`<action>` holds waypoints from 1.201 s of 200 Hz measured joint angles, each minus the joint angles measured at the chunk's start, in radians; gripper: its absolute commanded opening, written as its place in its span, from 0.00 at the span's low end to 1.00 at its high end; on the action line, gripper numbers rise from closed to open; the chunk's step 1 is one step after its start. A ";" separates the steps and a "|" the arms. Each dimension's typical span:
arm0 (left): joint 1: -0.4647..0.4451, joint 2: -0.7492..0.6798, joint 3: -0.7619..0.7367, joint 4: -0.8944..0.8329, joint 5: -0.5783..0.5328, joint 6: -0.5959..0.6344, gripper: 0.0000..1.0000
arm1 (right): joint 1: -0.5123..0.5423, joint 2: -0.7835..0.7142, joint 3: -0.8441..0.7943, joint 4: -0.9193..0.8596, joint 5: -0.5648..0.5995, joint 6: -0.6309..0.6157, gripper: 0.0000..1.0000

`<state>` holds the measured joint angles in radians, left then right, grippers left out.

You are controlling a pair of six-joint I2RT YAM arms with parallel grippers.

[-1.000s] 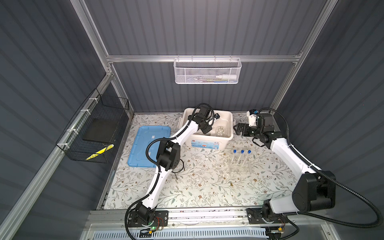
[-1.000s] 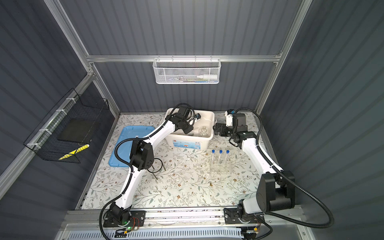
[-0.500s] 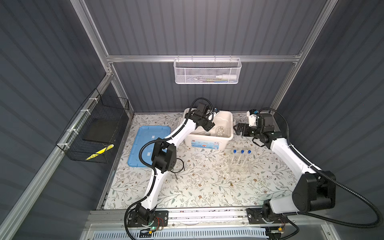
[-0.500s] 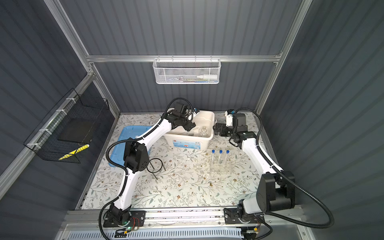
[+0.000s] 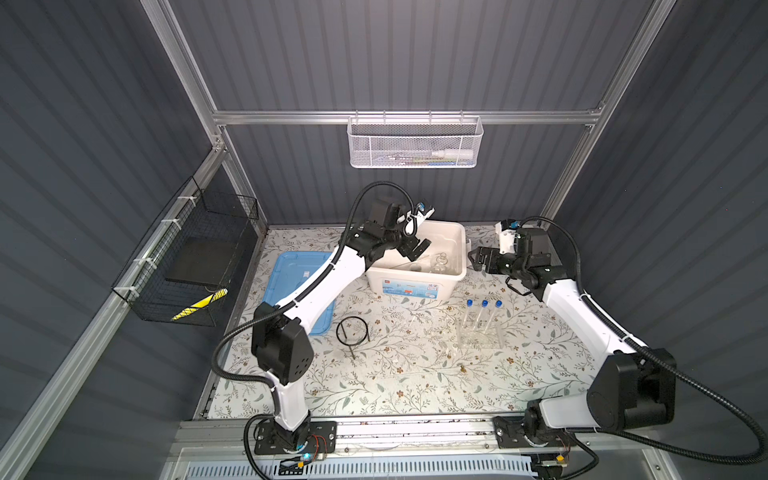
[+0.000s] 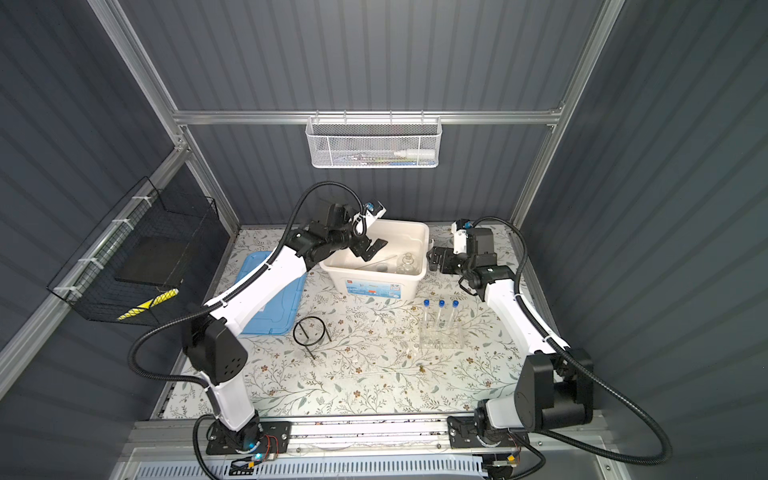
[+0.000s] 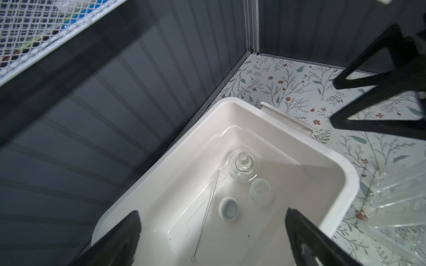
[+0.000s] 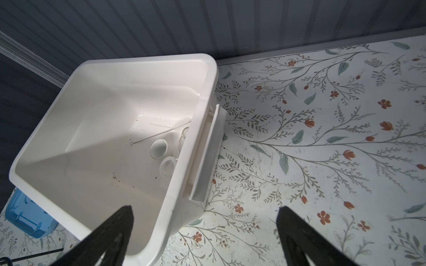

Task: Organize the chemistry lab equipment
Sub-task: 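Raise the left gripper from the bin and move it to the thin metal rod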

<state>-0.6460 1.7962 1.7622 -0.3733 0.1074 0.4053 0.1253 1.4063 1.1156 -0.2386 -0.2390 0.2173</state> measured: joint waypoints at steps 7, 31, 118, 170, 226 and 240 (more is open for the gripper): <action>-0.020 -0.032 -0.039 0.005 -0.006 0.007 1.00 | 0.000 -0.001 0.000 0.000 0.000 0.003 0.99; -0.103 -0.121 -0.150 -0.009 -0.021 0.032 0.99 | 0.000 -0.005 -0.001 0.000 0.000 0.005 0.99; -0.246 -0.248 -0.510 -0.095 0.029 0.000 0.97 | 0.000 -0.034 -0.013 0.000 0.000 0.019 0.99; -0.335 -0.193 -0.573 -0.166 0.053 -0.018 0.84 | 0.000 -0.035 -0.014 0.000 0.000 0.037 0.98; -0.414 -0.072 -0.574 -0.214 0.050 -0.026 0.74 | 0.000 -0.035 -0.015 0.000 0.000 0.037 0.98; -0.430 -0.048 -0.574 -0.219 0.045 -0.026 0.71 | 0.000 -0.035 -0.016 0.000 0.001 0.037 0.98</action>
<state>-1.0763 1.7485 1.1881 -0.5926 0.1528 0.3798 0.1249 1.3712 1.0996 -0.2390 -0.2382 0.2546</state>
